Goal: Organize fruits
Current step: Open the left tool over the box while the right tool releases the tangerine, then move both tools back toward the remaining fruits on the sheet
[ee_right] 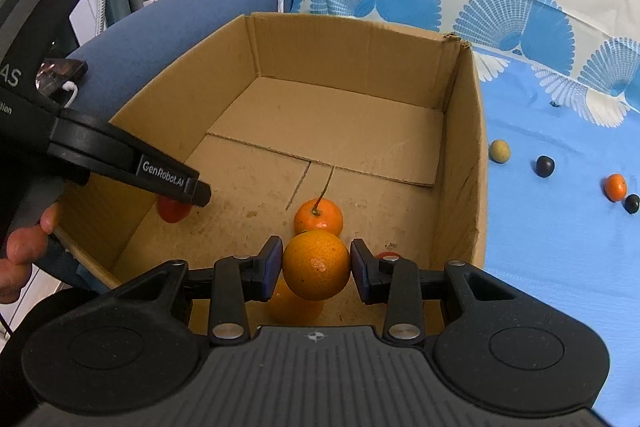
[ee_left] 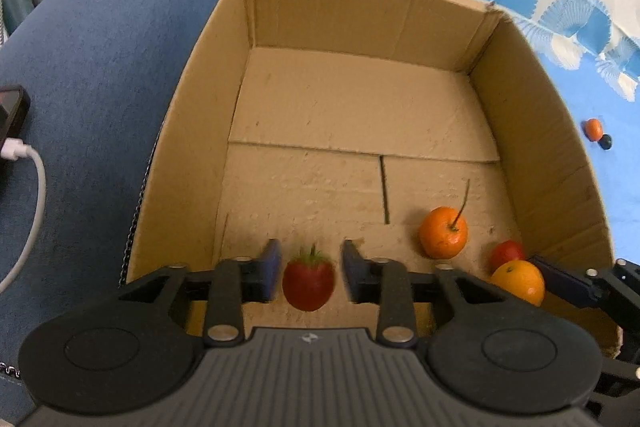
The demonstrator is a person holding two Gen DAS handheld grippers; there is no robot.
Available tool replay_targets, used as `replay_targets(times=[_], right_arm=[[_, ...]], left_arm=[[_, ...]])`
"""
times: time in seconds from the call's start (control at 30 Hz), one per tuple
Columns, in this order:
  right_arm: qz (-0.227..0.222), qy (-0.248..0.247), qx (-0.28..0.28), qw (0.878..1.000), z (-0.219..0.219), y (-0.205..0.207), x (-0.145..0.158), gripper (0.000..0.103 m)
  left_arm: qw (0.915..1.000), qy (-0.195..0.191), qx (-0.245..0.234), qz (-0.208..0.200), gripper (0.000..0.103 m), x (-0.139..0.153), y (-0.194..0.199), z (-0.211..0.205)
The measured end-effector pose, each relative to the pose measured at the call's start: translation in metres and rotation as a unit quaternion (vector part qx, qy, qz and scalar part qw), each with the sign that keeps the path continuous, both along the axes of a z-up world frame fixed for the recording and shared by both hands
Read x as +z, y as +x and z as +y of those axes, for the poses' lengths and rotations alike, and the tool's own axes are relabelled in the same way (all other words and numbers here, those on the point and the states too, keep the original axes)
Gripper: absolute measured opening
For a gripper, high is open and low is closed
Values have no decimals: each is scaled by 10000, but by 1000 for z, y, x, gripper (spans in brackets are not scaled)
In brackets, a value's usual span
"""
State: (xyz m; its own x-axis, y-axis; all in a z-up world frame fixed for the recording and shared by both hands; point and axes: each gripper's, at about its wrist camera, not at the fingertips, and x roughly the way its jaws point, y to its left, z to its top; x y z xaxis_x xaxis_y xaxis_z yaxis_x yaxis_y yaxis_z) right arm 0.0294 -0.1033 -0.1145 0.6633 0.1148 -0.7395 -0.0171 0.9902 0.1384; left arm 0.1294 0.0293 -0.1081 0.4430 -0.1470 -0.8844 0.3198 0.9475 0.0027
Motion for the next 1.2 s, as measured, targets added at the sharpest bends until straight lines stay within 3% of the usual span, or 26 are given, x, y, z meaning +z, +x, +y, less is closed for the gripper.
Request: replay_targets(times=[0.03,0.07,0.1,0.13,0.3,0.47,0.83,1.2], right_arm=[[-29,-18,1,10000,0,0,2,43],[-83,-69,-21,9999,0,-1,5,59],[-132,-139,-59,9998,-1,-4,9,75],[-170,-197,-97,9996,-1,-6,13,81],[-228,-258,-117,9993,-9,-30,35,95],[-286,-134,-243,9992,-9,-64,56,99],[-779,-18,-500,9957,0,-147,99,101],[-1112,-80,-524,9924,8,-190,118,102]], left_arm=[[10000,-31,5,-45,79,3,-1,-1],[9999,-116,-27,-60,95,6,-2,-1],[9999,-126,-19,-87,101,10,-4,-2],[9998,-93,7,-164,103,14,-7,-3],[9996,98,-116,-225,103,28,-21,-5],[9995,46,-16,-317,103,52,-54,7],[9968,-169,-93,-772,103,108,-139,19],[9935,-215,-186,-1100,103,131,-188,21]])
